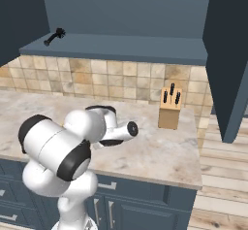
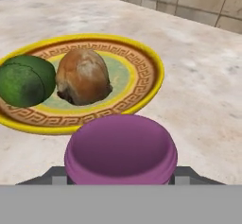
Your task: Pick the avocado and bread from the counter and place them on the plate. Then pick the jam from the cabinet and place it next to the plate. Lastly close the cabinet door.
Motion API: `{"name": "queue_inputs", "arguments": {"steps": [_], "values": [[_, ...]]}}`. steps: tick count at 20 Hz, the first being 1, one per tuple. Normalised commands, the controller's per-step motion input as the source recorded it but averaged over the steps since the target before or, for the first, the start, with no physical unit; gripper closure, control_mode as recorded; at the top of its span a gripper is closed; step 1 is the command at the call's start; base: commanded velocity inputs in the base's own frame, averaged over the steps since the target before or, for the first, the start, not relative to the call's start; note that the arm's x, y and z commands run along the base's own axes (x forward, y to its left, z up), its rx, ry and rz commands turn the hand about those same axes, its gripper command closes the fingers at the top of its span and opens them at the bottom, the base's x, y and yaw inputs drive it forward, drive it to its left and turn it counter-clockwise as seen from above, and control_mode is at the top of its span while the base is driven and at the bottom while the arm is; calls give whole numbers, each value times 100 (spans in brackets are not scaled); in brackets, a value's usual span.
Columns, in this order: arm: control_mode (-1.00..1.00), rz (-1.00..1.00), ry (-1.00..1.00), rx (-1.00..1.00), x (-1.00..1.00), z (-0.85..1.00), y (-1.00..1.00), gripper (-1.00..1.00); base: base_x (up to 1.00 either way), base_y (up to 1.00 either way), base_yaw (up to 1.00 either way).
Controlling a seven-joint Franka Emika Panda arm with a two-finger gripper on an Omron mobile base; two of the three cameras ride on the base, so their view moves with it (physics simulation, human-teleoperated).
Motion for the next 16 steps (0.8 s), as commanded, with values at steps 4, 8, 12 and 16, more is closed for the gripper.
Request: {"name": "queue_inputs", "arguments": {"steps": [4, 8, 12, 16], "values": [[-100, 0, -5, -5, 4, -23, 0, 100, 0, 0, 0], [-100, 0, -5, -4, 6, -21, 0, 100, 0, 0, 0], [-100, 0, -5, -5, 12, -23, 0, -100, 0, 0, 0], [-100, 0, -9, -6, 1, -24, -8, -100, 0, 0, 0]]}}
